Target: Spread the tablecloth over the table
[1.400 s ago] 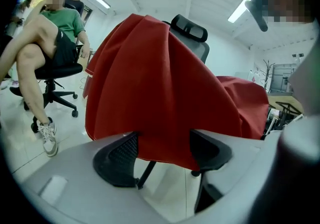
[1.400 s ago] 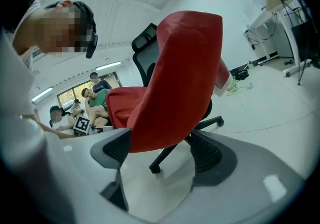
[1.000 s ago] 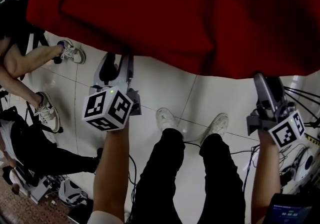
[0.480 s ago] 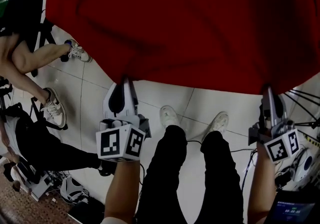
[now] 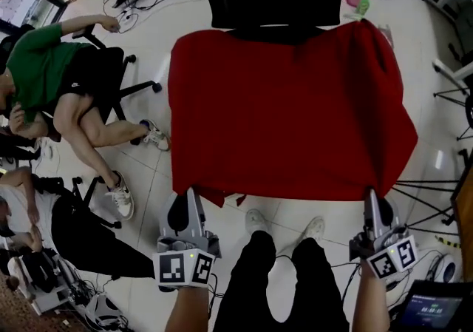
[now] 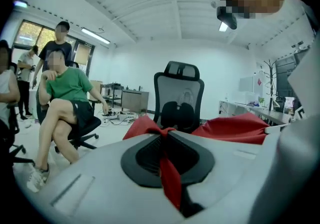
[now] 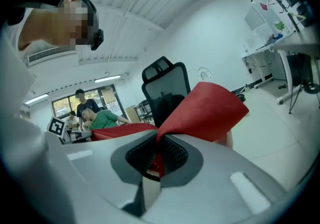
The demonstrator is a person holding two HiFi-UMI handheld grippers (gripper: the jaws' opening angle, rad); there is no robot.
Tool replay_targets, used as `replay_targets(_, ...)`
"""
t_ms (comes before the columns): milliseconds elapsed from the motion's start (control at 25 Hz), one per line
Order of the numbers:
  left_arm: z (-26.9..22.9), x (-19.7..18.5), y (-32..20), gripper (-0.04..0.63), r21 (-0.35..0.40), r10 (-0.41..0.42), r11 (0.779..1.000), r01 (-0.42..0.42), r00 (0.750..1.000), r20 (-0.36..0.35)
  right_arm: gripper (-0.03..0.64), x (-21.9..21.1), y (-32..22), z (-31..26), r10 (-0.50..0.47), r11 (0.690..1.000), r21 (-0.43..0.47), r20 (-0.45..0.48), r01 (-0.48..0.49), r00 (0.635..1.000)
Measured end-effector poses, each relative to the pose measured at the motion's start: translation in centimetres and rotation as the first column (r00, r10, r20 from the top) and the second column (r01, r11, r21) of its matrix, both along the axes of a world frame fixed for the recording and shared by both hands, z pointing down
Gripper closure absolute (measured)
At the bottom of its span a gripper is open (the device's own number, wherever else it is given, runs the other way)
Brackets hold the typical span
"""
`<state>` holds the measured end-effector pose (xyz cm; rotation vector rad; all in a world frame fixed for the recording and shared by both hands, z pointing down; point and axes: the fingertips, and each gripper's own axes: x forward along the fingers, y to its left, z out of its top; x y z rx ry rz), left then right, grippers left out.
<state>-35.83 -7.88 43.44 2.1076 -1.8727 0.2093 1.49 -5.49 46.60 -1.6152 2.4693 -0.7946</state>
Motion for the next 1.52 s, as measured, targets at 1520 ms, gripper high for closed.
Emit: replay_targets(1520, -57.5, 22.7, -0.1, 0.575, 0.619, 0.538, 0.635, -0.462, 0.84, 0.075, 0.606, 18.6, 15.5, -61.2, 0.309, 0.653, 0.693, 0.124, -0.306, 0.943)
